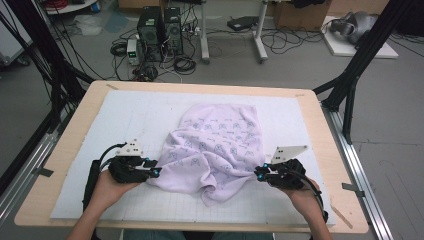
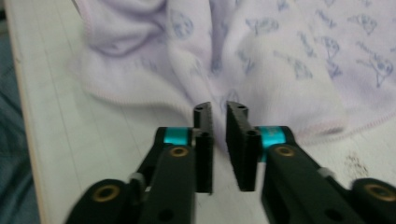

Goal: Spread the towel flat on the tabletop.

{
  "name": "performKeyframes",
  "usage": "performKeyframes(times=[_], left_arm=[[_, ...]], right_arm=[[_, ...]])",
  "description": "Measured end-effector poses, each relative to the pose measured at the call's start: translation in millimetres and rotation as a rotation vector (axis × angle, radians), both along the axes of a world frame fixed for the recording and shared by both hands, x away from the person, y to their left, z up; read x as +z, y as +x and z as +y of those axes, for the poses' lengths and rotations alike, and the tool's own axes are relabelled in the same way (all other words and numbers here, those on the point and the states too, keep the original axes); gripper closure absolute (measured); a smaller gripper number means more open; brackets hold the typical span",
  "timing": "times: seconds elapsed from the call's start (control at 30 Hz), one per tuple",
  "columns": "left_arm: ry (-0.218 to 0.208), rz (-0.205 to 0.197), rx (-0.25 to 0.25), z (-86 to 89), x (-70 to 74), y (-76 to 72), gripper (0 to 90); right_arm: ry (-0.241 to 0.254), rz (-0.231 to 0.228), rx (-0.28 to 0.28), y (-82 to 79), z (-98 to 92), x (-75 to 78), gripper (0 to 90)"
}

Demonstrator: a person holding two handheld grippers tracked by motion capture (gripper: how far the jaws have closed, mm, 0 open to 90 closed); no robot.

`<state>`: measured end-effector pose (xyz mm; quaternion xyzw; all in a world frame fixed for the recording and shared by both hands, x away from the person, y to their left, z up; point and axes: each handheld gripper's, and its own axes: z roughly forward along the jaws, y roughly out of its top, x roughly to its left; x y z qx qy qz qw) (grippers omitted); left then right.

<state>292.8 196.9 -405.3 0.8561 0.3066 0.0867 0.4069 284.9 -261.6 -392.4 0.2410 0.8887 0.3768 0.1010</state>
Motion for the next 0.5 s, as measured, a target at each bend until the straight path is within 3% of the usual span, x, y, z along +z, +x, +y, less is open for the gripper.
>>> performKeyframes(times=[0.17,0.3,0.5], left_arm=[[0.056,0.026,-0.033,-9.3,-13.2,2.3,61.2],[0.117,0.042,-0.045,-16.5,-26.9,4.6,60.7],[0.139,0.008,-0.043,-19.3,-27.9,3.5,68.1]], right_arm=[[0.027,-0.025,0.097,-13.0,29.5,2.6,71.7],[0.028,0.015,0.165,-15.9,60.3,-12.3,64.7],[0.011,0.063,0.228,-11.2,95.7,-33.0,59.7]])
